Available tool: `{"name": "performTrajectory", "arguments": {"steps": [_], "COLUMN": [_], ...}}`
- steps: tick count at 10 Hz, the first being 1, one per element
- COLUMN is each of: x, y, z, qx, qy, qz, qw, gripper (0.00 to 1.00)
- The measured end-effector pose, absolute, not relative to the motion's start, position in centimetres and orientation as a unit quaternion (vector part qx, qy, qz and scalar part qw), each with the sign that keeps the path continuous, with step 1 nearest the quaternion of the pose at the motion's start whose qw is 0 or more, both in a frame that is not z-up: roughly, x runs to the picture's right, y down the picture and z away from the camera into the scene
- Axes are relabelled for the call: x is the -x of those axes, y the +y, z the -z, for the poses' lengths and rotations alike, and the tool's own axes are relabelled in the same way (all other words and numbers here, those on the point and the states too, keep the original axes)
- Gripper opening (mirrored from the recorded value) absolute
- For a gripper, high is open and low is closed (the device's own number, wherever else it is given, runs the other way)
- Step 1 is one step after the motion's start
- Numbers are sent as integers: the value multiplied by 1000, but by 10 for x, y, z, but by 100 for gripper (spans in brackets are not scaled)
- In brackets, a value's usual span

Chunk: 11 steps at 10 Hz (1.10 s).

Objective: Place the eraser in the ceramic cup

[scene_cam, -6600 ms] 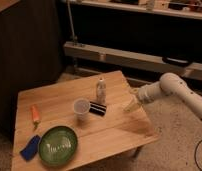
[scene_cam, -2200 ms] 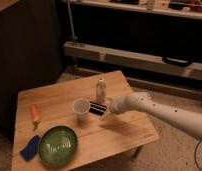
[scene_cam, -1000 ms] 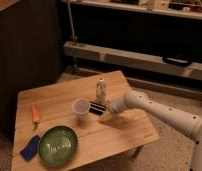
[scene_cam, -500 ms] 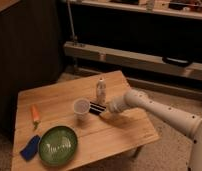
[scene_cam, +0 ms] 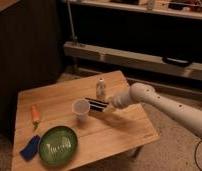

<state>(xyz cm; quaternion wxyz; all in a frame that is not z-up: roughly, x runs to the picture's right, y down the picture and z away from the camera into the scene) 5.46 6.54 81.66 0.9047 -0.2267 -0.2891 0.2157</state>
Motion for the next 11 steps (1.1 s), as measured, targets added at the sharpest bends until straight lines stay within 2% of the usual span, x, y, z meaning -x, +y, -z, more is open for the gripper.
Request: {"name": "performTrajectory", "arguments": {"steps": [6, 11], "x": [-86, -91], "y": [-15, 3], "z": [-727, -708], "qx": [256, 289], "qy": [-219, -244], "qz": [-125, -87], "qw": [933, 922], "gripper": [14, 14]}}
